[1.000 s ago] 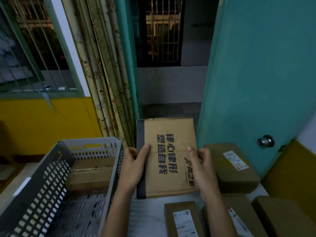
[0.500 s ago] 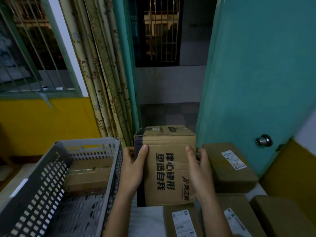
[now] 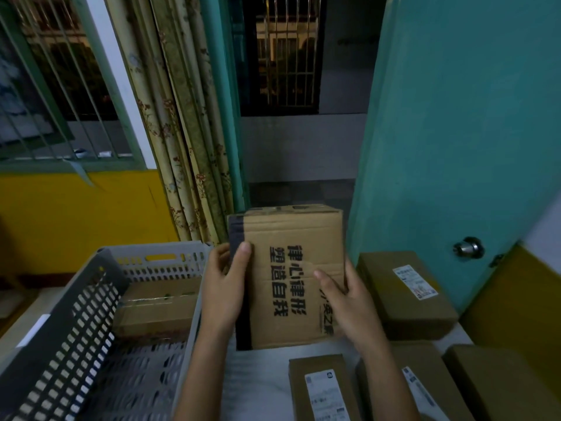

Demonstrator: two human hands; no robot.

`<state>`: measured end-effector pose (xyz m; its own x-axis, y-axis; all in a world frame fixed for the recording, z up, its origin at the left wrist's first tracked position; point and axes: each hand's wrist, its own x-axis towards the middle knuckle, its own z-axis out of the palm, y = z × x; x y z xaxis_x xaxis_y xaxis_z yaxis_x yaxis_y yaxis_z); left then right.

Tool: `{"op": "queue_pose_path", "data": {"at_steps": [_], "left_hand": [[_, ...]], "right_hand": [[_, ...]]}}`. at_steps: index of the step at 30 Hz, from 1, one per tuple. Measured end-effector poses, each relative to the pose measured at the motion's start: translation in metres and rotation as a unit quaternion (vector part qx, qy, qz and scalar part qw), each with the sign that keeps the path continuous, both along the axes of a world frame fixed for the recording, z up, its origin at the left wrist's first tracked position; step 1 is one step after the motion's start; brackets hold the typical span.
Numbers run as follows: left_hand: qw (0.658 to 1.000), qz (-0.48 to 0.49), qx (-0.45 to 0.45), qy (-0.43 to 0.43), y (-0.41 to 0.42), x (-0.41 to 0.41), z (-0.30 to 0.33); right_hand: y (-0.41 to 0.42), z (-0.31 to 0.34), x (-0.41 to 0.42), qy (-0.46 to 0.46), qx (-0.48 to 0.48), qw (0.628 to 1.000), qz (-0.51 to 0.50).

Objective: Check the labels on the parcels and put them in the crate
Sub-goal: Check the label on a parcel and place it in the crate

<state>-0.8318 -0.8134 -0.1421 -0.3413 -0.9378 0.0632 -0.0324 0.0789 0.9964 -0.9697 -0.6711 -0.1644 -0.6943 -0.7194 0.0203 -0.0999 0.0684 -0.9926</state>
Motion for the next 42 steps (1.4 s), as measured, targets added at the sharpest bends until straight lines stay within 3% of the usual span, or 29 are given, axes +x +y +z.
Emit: {"op": "queue_pose_path", "data": {"at_steps": [4, 6, 15, 18, 23, 30, 35, 37, 40, 42], "left_hand": [[0.987, -0.156, -0.027, -0.018, -0.005, 0.010, -0.002], [0.983, -0.179, -0.048, -0.016, -0.006, 0.010, -0.008], [0.991, -0.109, -0.031, 0.072, -0.012, 0.010, 0.004], [0.993, -0.103, -0.046, 0.046, -0.011, 0.010, 0.004], [0.985, -0.168, 0.003, 0.029, -0.008, 0.014, -0.005], [0.966, -0.143, 0.135, 0.168, -0.017, 0.016, -0.015], [0.959, -0.146, 0.160, 0.183, -0.020, 0.019, -0.022], [0.957, -0.139, 0.169, 0.189, -0.019, 0.018, -0.024], [0.978, -0.111, 0.111, 0.139, -0.016, 0.016, -0.026], [0.994, -0.096, -0.013, 0.045, -0.013, 0.015, -0.025]], "right_hand": [[-0.004, 0.002, -0.001, -0.021, -0.063, 0.996, -0.055], [-0.008, 0.004, -0.001, -0.011, -0.079, 0.995, -0.065], [-0.005, 0.001, 0.001, -0.029, -0.106, 0.992, 0.061], [-0.009, -0.003, 0.001, -0.062, -0.123, 0.990, 0.034], [-0.011, 0.005, -0.003, -0.091, -0.154, 0.984, -0.019], [-0.002, 0.001, -0.021, -0.096, -0.107, 0.988, -0.062], [0.000, -0.011, -0.029, -0.213, -0.082, 0.973, -0.027], [-0.001, -0.013, -0.029, -0.221, -0.090, 0.970, -0.037], [-0.002, -0.012, -0.029, -0.198, -0.104, 0.973, -0.060], [-0.003, -0.014, -0.028, -0.193, -0.114, 0.970, -0.088]]}}
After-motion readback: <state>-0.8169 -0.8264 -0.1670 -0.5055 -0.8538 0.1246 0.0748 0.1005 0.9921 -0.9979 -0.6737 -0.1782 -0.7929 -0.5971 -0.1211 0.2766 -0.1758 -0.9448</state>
